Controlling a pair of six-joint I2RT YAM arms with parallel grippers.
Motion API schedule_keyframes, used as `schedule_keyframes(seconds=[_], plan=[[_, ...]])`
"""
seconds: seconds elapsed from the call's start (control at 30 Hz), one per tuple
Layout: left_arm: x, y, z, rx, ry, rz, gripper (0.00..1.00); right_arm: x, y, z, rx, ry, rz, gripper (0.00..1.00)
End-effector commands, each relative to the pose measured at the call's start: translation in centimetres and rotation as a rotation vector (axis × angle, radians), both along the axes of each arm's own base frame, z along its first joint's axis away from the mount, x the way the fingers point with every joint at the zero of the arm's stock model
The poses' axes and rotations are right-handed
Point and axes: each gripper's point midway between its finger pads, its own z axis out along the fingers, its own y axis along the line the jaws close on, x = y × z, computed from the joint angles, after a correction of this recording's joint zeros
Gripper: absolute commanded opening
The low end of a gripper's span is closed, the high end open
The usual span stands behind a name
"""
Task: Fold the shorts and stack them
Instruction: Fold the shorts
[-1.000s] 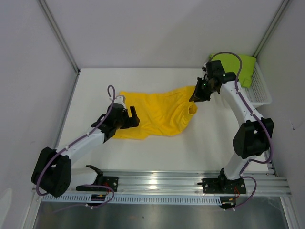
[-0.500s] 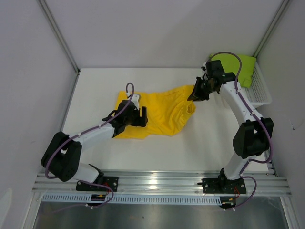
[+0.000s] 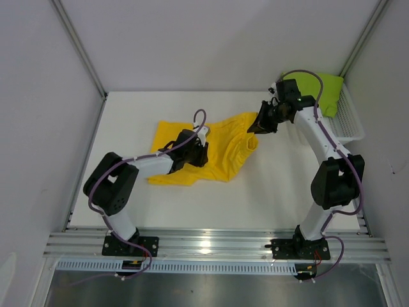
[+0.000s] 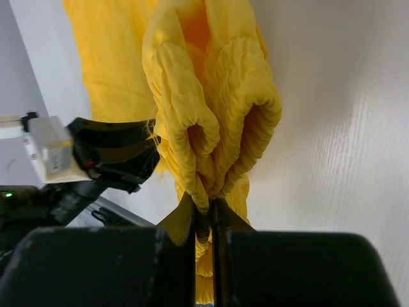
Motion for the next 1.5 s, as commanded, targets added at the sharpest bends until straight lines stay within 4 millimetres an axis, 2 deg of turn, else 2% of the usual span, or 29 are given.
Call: schedule_keyframes(seconds=[0.0, 0.13, 0.27, 0.33, 0.4, 0.43, 0.57, 0.63, 0.67, 0.73, 0.77, 0.8, 0.83, 0.87, 0.9, 0.93, 0.97, 1.03, 1.07, 1.1, 1.17, 1.2, 1.23, 1.27, 1.3, 1.37, 1.4, 1.47], plan=[[0.2, -1.2, -0.2, 0.001, -0.009, -0.036, 0.32, 0.7, 1.1, 3.2, 0.083, -0.035, 0.012, 0.00], [-0.7, -1.5, -1.7, 0.006, 0.023, -0.024, 0.24, 1.6, 1.3, 5.2, 0.105, -0.073, 0.002, 0.00], [-1.4, -2.6, -2.8, -0.018, 0.054, -0.006, 0.18, 1.8, 2.4, 6.1, 0.163, -0.071, 0.023, 0.00], [-1.4, -3.2, -3.6, -0.038, 0.068, 0.036, 0.18, 2.2, 3.0, 6.8, 0.205, -0.089, 0.017, 0.00], [-2.0, -4.2, -3.9, -0.054, 0.072, 0.057, 0.19, 2.2, 3.5, 6.6, 0.245, -0.076, 0.018, 0.00], [-1.4, -4.3, -4.0, -0.059, 0.061, 0.124, 0.19, 2.5, 3.8, 6.8, 0.266, -0.083, 0.014, 0.00], [-1.3, -6.5, -3.8, -0.151, 0.076, 0.174, 0.20, 2.9, 3.9, 6.5, 0.272, -0.085, 0.008, 0.00], [-1.1, -7.9, -2.5, -0.220, 0.075, 0.161, 0.22, 3.0, 3.6, 6.0, 0.243, -0.078, 0.004, 0.00], [-0.9, -8.3, -1.6, -0.241, 0.066, 0.156, 0.23, 3.2, 3.3, 6.3, 0.222, -0.099, 0.010, 0.00], [-0.7, -8.9, 0.1, -0.260, 0.056, 0.138, 0.28, 3.2, 2.7, 5.4, 0.166, -0.088, 0.009, 0.00], [-0.7, -8.9, 1.3, -0.266, 0.045, 0.134, 0.31, 3.3, 2.4, 5.0, 0.133, -0.099, 0.030, 0.00], [-1.0, -8.5, 1.8, -0.247, 0.056, 0.134, 0.34, 2.9, 2.3, 5.2, 0.107, -0.088, 0.040, 0.00], [-0.8, -8.2, 2.7, -0.252, 0.047, 0.139, 0.41, 3.1, 2.0, 4.5, 0.079, -0.075, 0.040, 0.00], [-1.0, -7.8, 4.5, -0.273, 0.037, 0.135, 0.44, 3.0, 2.1, 4.5, 0.073, -0.074, 0.051, 0.00], [-1.3, -7.1, 4.8, -0.272, 0.052, 0.147, 0.47, 2.8, 2.2, 4.4, 0.069, -0.078, 0.069, 0.00], [-0.7, -6.0, 5.7, -0.287, 0.043, 0.172, 0.51, 2.7, 2.3, 4.5, 0.071, -0.084, 0.079, 0.00], [-1.9, -5.3, 6.5, -0.320, 0.069, 0.156, 0.53, 2.7, 2.3, 4.6, 0.060, -0.095, 0.083, 0.00], [-1.3, -2.9, 7.8, -0.351, 0.062, 0.193, 0.55, 2.7, 2.2, 4.8, 0.048, -0.111, 0.090, 0.00], [-1.6, -1.7, 7.7, -0.350, 0.070, 0.210, 0.56, 2.6, 2.3, 4.8, 0.045, -0.117, 0.100, 0.00], [-1.3, 0.7, 8.4, -0.352, 0.064, 0.254, 0.57, 2.4, 2.4, 4.8, 0.036, -0.117, 0.113, 0.00], [-1.5, 3.5, 7.8, -0.322, 0.074, 0.312, 0.59, 2.5, 2.0, 4.7, 0.003, -0.121, 0.109, 0.00], [-1.1, 6.0, 7.7, -0.314, 0.056, 0.376, 0.60, 2.3, 2.4, 4.8, -0.007, -0.127, 0.127, 0.00], [-0.8, 7.2, 7.6, -0.310, 0.046, 0.408, 0.60, 2.4, 2.6, 5.1, -0.012, -0.135, 0.132, 0.00], [-1.1, 8.6, 6.7, -0.280, 0.068, 0.442, 0.61, 2.1, 2.7, 5.0, -0.025, -0.124, 0.135, 0.00], [-1.4, 10.9, 5.1, -0.257, 0.090, 0.500, 0.61, 2.0, 3.2, 4.7, -0.034, -0.116, 0.148, 0.00], [-1.4, 12.8, 4.4, -0.251, 0.088, 0.549, 0.60, 1.9, 3.9, 5.2, -0.055, -0.129, 0.160, 0.00], [-2.0, 14.5, 2.7, -0.236, 0.115, 0.594, 0.61, 1.8, 4.4, 4.9, -0.076, -0.129, 0.163, 0.00], [-2.1, 15.5, 1.8, -0.245, 0.119, 0.627, 0.61, 1.8, 4.9, 5.3, -0.088, -0.137, 0.163, 0.00]])
